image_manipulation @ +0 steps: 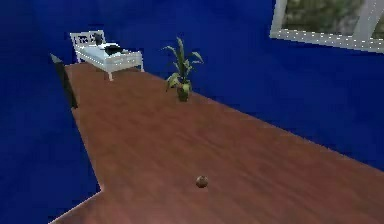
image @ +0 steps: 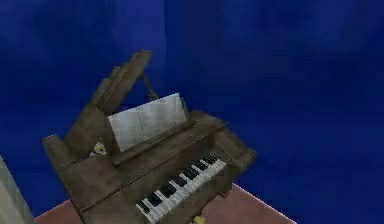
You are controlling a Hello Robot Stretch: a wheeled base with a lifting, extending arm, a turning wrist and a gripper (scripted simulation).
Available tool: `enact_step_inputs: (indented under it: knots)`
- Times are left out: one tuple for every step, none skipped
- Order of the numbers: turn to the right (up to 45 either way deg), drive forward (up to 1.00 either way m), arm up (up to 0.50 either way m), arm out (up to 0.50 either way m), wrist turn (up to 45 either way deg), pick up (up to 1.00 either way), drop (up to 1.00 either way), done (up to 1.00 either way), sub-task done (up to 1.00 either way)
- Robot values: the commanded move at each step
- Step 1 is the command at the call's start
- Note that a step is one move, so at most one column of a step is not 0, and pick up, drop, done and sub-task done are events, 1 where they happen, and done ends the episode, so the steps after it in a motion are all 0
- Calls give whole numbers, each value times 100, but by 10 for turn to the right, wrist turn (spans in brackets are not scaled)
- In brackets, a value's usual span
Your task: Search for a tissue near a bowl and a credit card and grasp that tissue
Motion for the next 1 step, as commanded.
enact_step_inputs:
  knots:
    - [450, 0, 0, 0, 0, 0, 0, 0, 0]
